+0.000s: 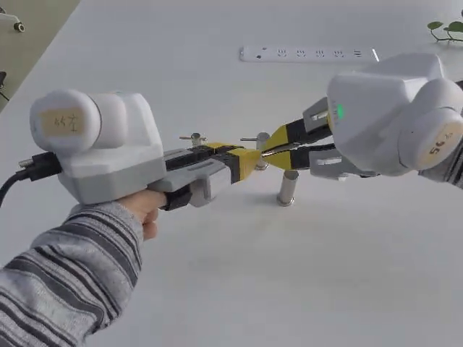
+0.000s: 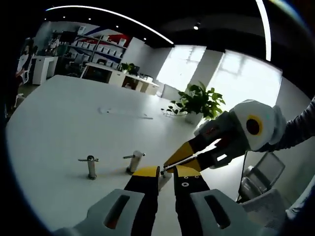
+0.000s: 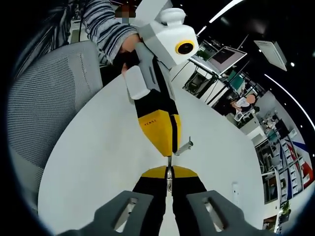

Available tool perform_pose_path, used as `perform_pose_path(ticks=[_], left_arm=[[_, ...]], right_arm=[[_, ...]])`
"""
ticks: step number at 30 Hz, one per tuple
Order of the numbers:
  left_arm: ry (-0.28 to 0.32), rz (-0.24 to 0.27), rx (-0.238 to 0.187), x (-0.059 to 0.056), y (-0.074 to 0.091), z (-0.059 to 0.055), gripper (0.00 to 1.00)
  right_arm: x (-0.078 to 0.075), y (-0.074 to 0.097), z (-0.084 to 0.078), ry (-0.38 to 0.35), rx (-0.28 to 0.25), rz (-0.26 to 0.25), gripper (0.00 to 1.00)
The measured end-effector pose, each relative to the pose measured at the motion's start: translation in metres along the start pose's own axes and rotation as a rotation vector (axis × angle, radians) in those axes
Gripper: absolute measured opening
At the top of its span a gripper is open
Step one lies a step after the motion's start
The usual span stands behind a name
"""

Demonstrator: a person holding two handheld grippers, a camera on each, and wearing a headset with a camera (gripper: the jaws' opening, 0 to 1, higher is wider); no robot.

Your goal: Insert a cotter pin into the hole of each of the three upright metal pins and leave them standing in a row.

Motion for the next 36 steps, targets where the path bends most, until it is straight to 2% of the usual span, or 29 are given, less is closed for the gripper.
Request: perform_pose_path(ticks=[8,14,21,23,25,28,31,34,36], left_arm=[[0.033,-0.002,-0.008,0.001,0.000,-0.001,0.00],[0.047,-0.003,-0.014,0.001,0.000,-0.002,0.00],[-0.045,-0.011,-0.005,0.000,0.002,-0.003,0.00],[-0.081,-0.012,0.009,-0.001,0.002,-0.004,0.00],[-0.149,-0.009,0.030,-0.002,0.002,-0.005,0.00],[-0.198,-0.017,0.050,-0.004,0.000,-0.006,0.00],[-0.241,-0.038,0.057,-0.004,0.001,-0.006,0.00],[-0.292,-0.053,0.060,-0.004,0.002,-0.007,0.00],[-0.296,-0.062,0.063,-0.002,0.003,-0.008,0.00]], right_arm=[[-0.001,0.001,0.005,-0.004,-0.017,-0.013,0.00],[0.000,0.002,0.005,-0.016,-0.018,-0.019,0.00],[0.001,0.000,0.005,-0.082,-0.036,-0.006,0.00],[0.002,0.000,0.003,-0.120,-0.044,0.009,0.00],[0.003,0.000,0.001,-0.160,-0.053,0.018,0.00],[0.004,0.000,-0.002,-0.250,-0.070,0.035,0.00],[0.006,0.001,-0.011,-0.360,-0.102,0.065,0.00],[0.009,0.004,-0.019,-0.511,-0.093,0.102,0.04],[0.011,0.005,-0.020,-0.553,-0.121,0.101,0.04]])
Point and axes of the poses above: the centre of the closed fingertips' face, and the gripper's own axes: y roughly backward along the fingers, x roughly to its left, z roughly out of its top, the point moved 9 cm from there along y, roughly backward along the fingers, and after that the axes turned 9 degrees about y, right-handed, at the moved point
